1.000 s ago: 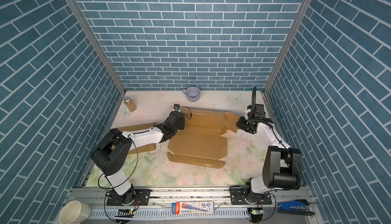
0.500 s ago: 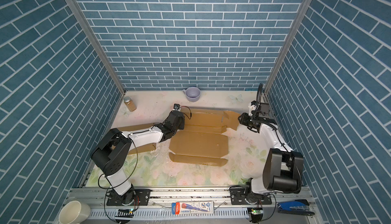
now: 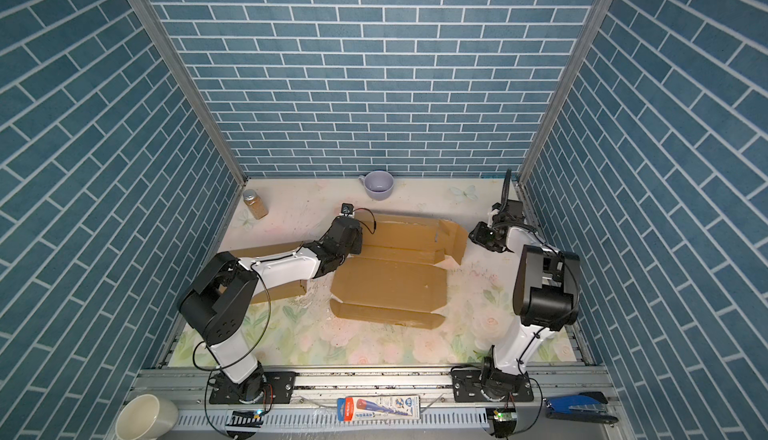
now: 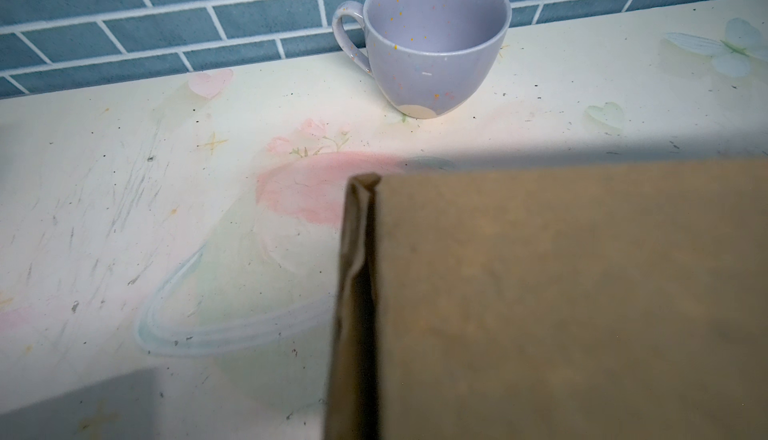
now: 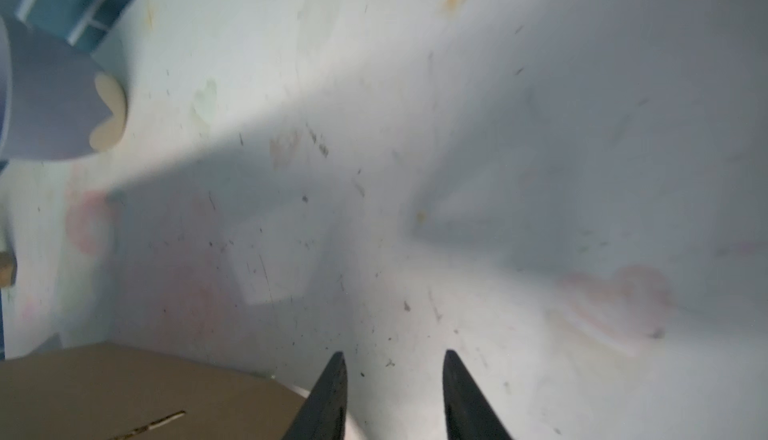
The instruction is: Fold the paper box
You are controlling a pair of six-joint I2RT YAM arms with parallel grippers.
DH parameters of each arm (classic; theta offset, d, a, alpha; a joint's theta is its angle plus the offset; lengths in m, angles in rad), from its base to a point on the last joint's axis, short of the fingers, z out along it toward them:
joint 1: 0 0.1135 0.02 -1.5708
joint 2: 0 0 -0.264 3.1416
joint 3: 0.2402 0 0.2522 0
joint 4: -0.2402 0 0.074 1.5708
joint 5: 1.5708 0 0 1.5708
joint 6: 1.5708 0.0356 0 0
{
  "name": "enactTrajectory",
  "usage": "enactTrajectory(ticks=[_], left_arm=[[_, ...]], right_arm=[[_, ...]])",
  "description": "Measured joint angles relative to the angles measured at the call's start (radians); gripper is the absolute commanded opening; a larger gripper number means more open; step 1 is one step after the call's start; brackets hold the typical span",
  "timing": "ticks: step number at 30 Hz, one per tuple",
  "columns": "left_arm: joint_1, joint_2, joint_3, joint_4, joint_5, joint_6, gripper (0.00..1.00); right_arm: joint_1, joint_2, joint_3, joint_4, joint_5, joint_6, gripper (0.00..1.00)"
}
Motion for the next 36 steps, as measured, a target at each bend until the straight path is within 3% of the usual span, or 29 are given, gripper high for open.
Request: enactTrajectory(ticks=[6, 13, 20, 29, 36], left_arm=[[0.002, 0.000, 0.005, -0.010, 0.004, 0.000, 0.00], [0.005, 0.000, 0.008, -0.014, 0.008, -0.002, 0.00], [0.006, 0.001, 0.008, -0.014, 0.012, -0.001, 0.00], [0.005, 0.001, 0.008, -0.014, 0.012, 0.000, 0.00], [0.006, 0.001, 0.008, -0.014, 0.011, 0.000, 0.00]], right_arm=[[0.111, -0.009, -0.001, -0.040, -0.092, -0.051, 0.38], [0.208, -0.132, -0.003, -0.042, -0.171, -0.051, 0.37], [0.244, -0.159, -0.031, -0.058, -0.115, -0.060, 0.36], [0.264, -0.212, -0.145, -0.154, 0.078, -0.067, 0.37], [0.264, -0.300, -0.152, -0.192, 0.093, -0.080, 0.40]])
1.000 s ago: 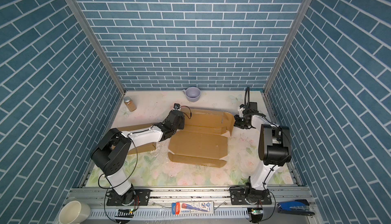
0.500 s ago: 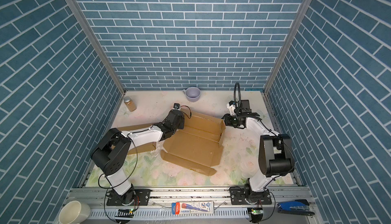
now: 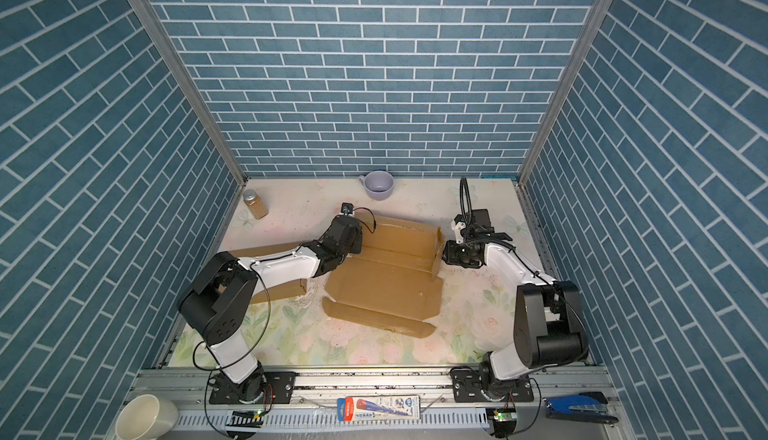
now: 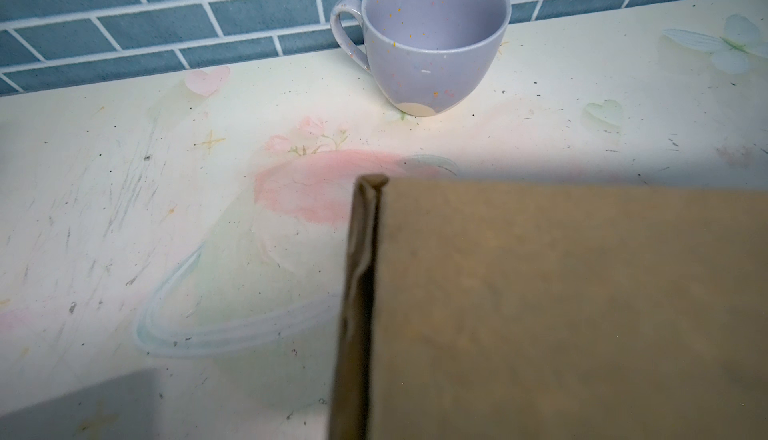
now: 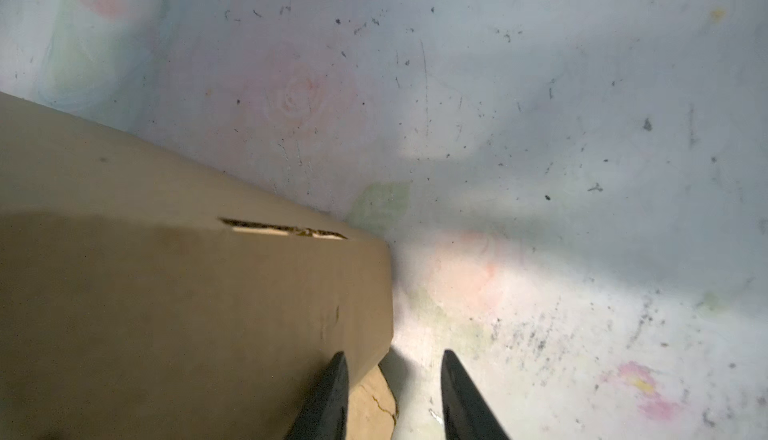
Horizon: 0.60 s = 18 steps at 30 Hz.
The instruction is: Fold the paper box
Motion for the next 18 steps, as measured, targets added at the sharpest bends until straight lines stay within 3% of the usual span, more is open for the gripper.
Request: enactTrajectory(ticks=[18], left_arm=[[0.000, 0.000, 0.000, -0.001, 0.000, -0.005, 0.00]], right_arm=[[0.044, 0.005, -0.003, -0.013, -0.105, -0.054, 0.40]])
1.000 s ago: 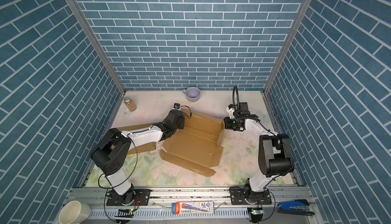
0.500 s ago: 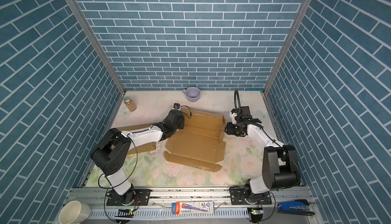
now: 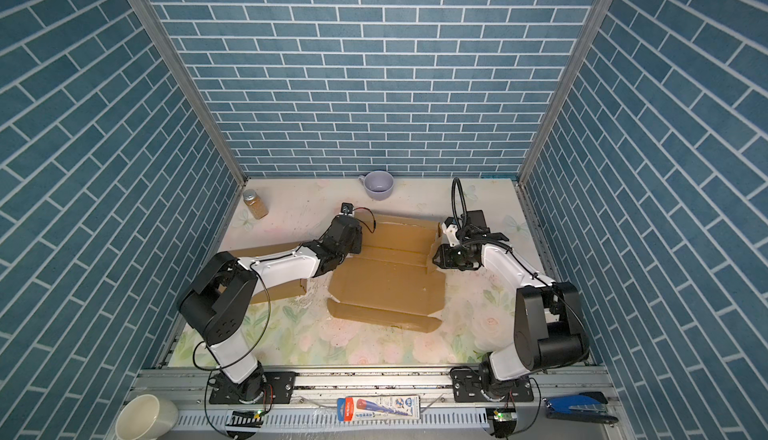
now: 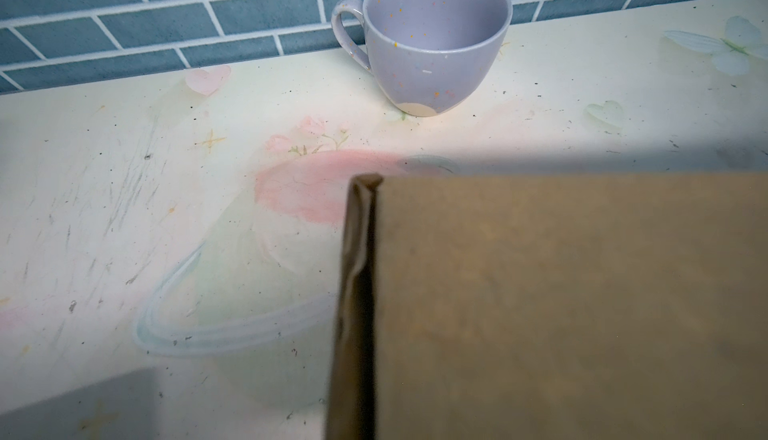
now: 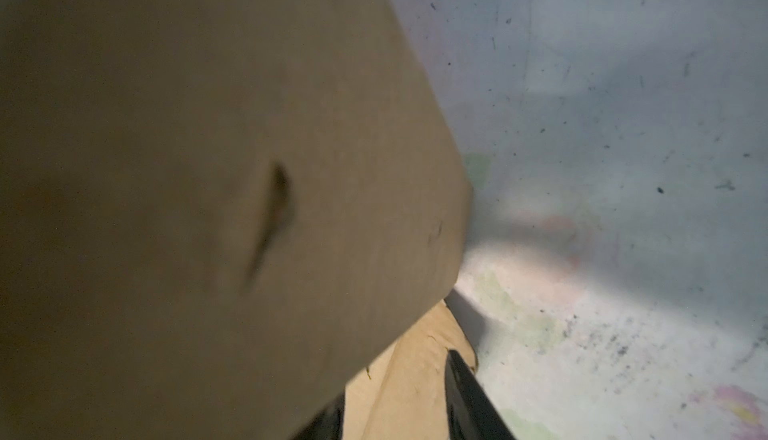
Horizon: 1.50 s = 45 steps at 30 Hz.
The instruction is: Fold the paper box
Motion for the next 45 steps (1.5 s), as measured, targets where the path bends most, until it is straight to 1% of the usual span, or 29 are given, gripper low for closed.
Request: enactTrajectory(ticks=[5, 10, 15, 20, 26, 31, 33, 34, 37, 40, 42, 44, 45], left_arm=[[0.000, 0.000, 0.000, 0.000, 0.000, -0.003, 0.00], [0.000, 0.000, 0.000, 0.000, 0.000, -0.004, 0.00], [0.003, 0.000, 0.000, -0.006, -0.007, -0.014, 0.00], [0.004, -0.001, 0.002, -0.011, -0.007, -0.015, 0.00], [0.003, -0.001, 0.006, -0.012, 0.002, -0.015, 0.00], [-0.003, -0.001, 0.013, -0.027, 0.004, -0.022, 0.00], [-0.009, -0.001, 0.015, -0.031, 0.000, -0.029, 0.00], [-0.012, -0.001, 0.016, -0.033, -0.002, -0.034, 0.00], [-0.019, -0.001, 0.016, -0.037, -0.008, -0.048, 0.00], [-0.020, -0.001, 0.017, -0.039, -0.011, -0.055, 0.00], [-0.020, -0.001, 0.019, -0.042, -0.011, -0.056, 0.00], [-0.020, -0.001, 0.019, -0.044, -0.011, -0.056, 0.00], [-0.020, -0.001, 0.020, -0.045, -0.011, -0.056, 0.00]], right_arm=[[0.005, 0.000, -0.050, 0.123, 0.029, 0.019, 0.39], [0.044, 0.000, -0.140, 0.360, 0.105, 0.047, 0.43], [0.097, 0.008, -0.193, 0.577, 0.251, 0.054, 0.40], [0.125, 0.033, -0.210, 0.719, 0.393, 0.053, 0.37], [0.153, 0.063, -0.250, 0.888, 0.537, 0.054, 0.24], [0.201, 0.142, -0.249, 0.981, 0.668, 0.075, 0.09], [0.227, 0.179, -0.246, 1.010, 0.746, 0.087, 0.02], [0.240, 0.190, -0.239, 1.018, 0.779, 0.090, 0.00], [0.289, 0.235, -0.201, 1.019, 0.903, 0.097, 0.00], [0.311, 0.259, -0.184, 1.020, 0.966, 0.098, 0.01], [0.313, 0.260, -0.184, 1.021, 0.973, 0.099, 0.11], [0.313, 0.261, -0.184, 1.021, 0.979, 0.105, 0.16], [0.313, 0.262, -0.184, 1.018, 0.982, 0.105, 0.16]])
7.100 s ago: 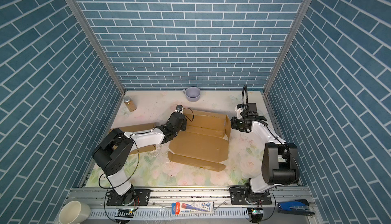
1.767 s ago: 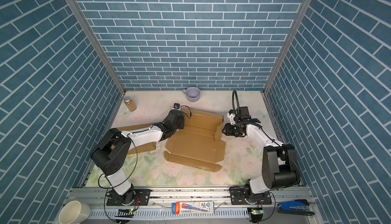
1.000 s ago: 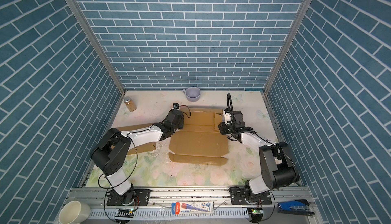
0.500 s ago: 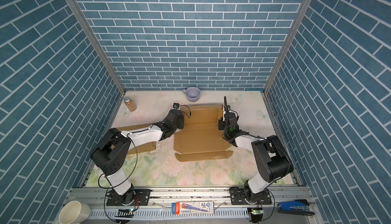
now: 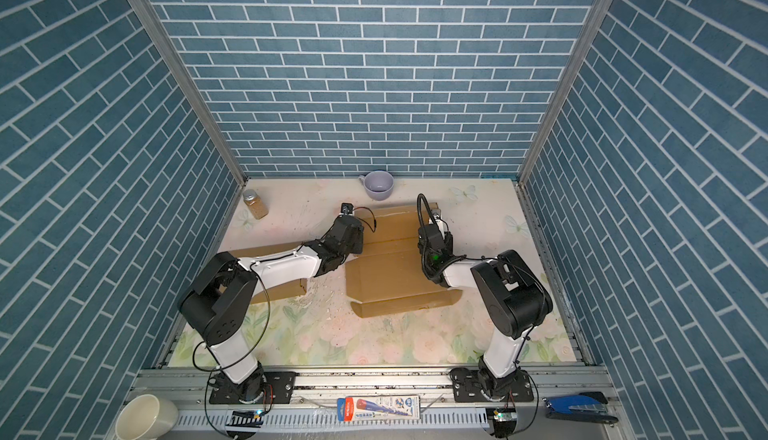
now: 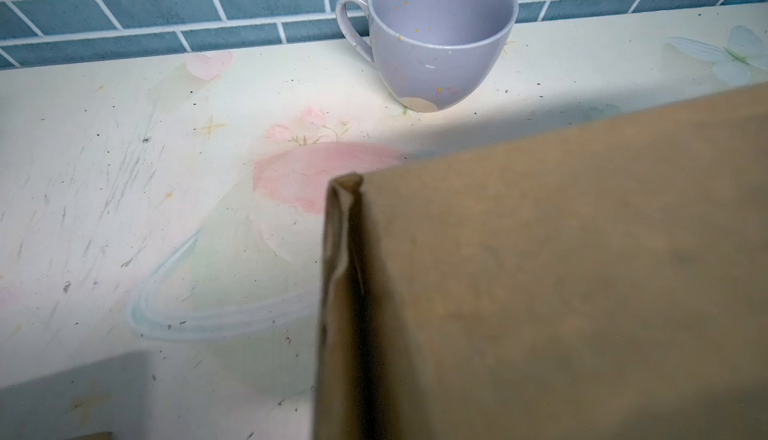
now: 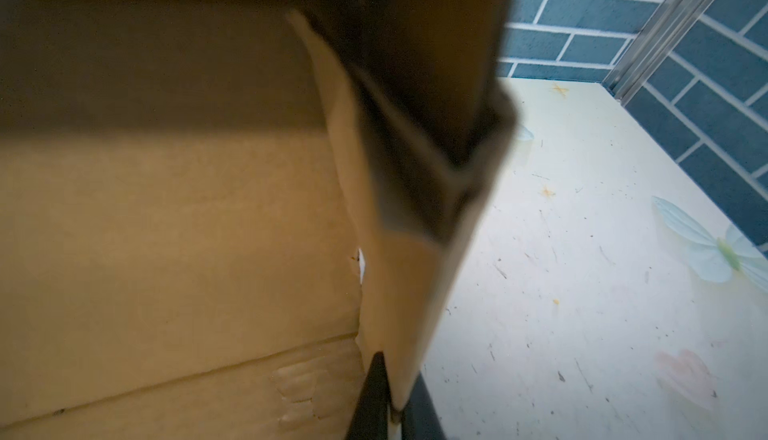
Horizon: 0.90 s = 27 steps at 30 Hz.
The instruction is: Fold the paper box
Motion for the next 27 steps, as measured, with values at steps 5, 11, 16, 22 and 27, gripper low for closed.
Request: enactTrajectory(ticks=[5, 11, 16, 22, 27], left_arm=[[-0.002, 0.000, 0.003, -0.004, 0.006, 0.000, 0.00], [-0.002, 0.000, 0.003, -0.006, 0.006, -0.007, 0.00], [-0.002, 0.000, 0.009, -0.015, 0.010, -0.025, 0.00], [-0.002, 0.000, 0.045, -0.092, 0.024, -0.069, 0.09], [-0.002, 0.000, 0.074, -0.181, 0.064, -0.107, 0.18]], right_arm=[[0.002, 0.009, 0.001, -0.002, -0.005, 0.005, 0.00], [0.001, 0.009, 0.002, -0.005, -0.006, 0.008, 0.00], [-0.005, -0.001, 0.023, -0.057, -0.027, 0.008, 0.00], [-0.011, -0.053, 0.045, -0.189, -0.065, 0.006, 0.00], [-0.011, -0.114, 0.052, -0.287, -0.087, -0.010, 0.00]])
